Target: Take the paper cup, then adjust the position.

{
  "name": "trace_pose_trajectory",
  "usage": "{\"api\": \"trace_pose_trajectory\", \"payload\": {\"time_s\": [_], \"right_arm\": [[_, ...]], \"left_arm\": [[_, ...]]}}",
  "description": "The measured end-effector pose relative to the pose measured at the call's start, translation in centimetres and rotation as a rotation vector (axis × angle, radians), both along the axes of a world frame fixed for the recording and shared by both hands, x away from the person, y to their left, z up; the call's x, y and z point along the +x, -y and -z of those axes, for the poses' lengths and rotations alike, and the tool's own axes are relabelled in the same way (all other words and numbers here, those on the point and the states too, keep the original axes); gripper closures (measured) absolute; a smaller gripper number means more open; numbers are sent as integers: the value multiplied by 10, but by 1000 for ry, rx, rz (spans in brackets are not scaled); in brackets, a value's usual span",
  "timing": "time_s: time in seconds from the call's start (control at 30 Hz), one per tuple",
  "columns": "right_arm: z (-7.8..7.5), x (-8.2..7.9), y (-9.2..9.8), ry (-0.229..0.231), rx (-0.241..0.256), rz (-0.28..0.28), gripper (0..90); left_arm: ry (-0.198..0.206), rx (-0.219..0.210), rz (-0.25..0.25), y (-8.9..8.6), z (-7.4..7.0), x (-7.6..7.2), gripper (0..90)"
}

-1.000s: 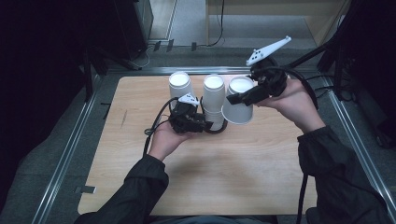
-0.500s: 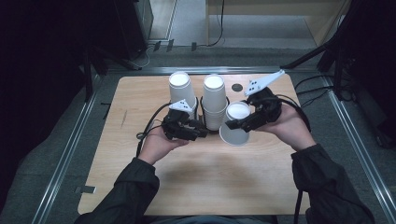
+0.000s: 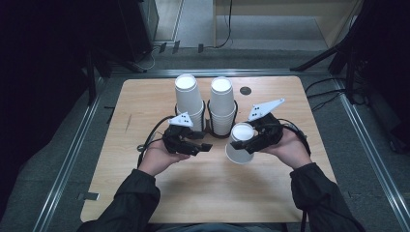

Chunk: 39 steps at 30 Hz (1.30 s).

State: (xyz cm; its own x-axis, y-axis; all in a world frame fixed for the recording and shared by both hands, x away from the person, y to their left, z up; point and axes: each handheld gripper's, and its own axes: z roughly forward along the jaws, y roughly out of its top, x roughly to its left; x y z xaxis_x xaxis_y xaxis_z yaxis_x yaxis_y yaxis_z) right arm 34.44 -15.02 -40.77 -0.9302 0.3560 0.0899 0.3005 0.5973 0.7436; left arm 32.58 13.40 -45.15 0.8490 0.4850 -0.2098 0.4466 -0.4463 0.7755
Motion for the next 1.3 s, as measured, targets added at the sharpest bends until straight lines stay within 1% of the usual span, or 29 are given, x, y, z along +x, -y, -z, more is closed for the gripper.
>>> {"api": "trace_pose_trajectory", "payload": {"time_s": [0.07, 0.13, 0.17, 0.2, 0.23, 0.27, 0.3, 0.33, 0.37, 0.43, 0.47, 0.5, 0.57, 0.6, 0.63, 0.67, 0.7, 0.73, 0.77, 0.8, 0.87, 0.9, 0.93, 1.03, 1.1, 1.13, 1.23, 1.3], "right_arm": [[7, 0, 0, -9, 8, -5, 246], [14, -1, -2, -18, 13, -16, 245], [14, -1, -2, -18, 13, -16, 245], [16, -1, -3, -16, 17, -19, 245], [18, -1, -4, -20, 21, -24, 246], [20, -1, -5, -25, 21, -28, 245], [23, -1, -5, -26, 19, -30, 245], [25, -1, -5, -30, 19, -36, 246], [28, -1, -5, -27, 24, -43, 246], [32, 0, -5, -34, 24, -44, 246], [35, 0, -4, -49, 36, -47, 246], [35, 0, -4, -49, 36, -47, 246], [39, 1, -5, -61, 33, -47, 246], [41, 2, -6, -55, 35, -48, 245], [41, 2, -6, -55, 35, -48, 245], [44, 3, -7, -63, 36, -50, 245], [44, 3, -7, -63, 36, -50, 245], [46, 4, -8, -73, 38, -51, 246], [46, 4, -8, -73, 38, -51, 246], [48, 4, -10, -67, 35, -62, 246], [48, 4, -11, -71, 37, -61, 245], [49, 5, -11, -73, 42, -62, 246], [49, 5, -13, -78, 52, -71, 245], [48, 5, -13, -76, 58, -77, 245], [47, 4, -14, -74, 66, -80, 246], [46, 4, -14, -74, 75, -82, 245], [43, 4, -15, -77, 88, -80, 246], [39, 3, -18, -67, 94, -91, 246]], "left_arm": [[9, 7, 13, -1, 4, -1, 368], [5, 19, 29, -2, 6, -1, 333], [5, 19, 29, -2, 6, -1, 310], [4, 24, 28, -2, 6, -1, 310], [1, 27, 35, -2, 7, -1, 287], [-2, 26, 42, -2, 9, -2, 279], [-16, 23, 65, -3, 10, -1, 282], [-29, 8, 88, -4, 11, -2, 282], [-33, 2, 97, -5, 13, -3, 282], [-42, 6, 107, -6, 16, -4, 280], [-45, 14, 102, -5, 17, -4, 264], [-38, 28, 99, -5, 18, -4, 264], [-37, 33, 99, -5, 19, -4, 237], [-45, 22, 109, -5, 22, -3, 229], [-45, 22, 109, -5, 22, -3, 214], [-49, 30, 130, -6, 24, -2, 191], [-49, 30, 130, -6, 24, -2, 177], [-35, 38, 137, -8, 25, -3, 162], [-35, 38, 137, -8, 25, -3, 138], [-24, 34, 130, -9, 24, -4, 128], [-21, 25, 132, -9, 24, -4, 123], [-21, 15, 130, -9, 24, -4, 100], [-13, 19, 121, -8, 24, -4, 96], [-14, 28, 122, -6, 26, -3, 96], [-16, 43, 121, -3, 28, -4, 96], [-14, 52, 129, -2, 28, -4, 96], [-11, 48, 134, 2, 30, -5, 96], [-29, 27, 150, 4, 31, -5, 95]]}}
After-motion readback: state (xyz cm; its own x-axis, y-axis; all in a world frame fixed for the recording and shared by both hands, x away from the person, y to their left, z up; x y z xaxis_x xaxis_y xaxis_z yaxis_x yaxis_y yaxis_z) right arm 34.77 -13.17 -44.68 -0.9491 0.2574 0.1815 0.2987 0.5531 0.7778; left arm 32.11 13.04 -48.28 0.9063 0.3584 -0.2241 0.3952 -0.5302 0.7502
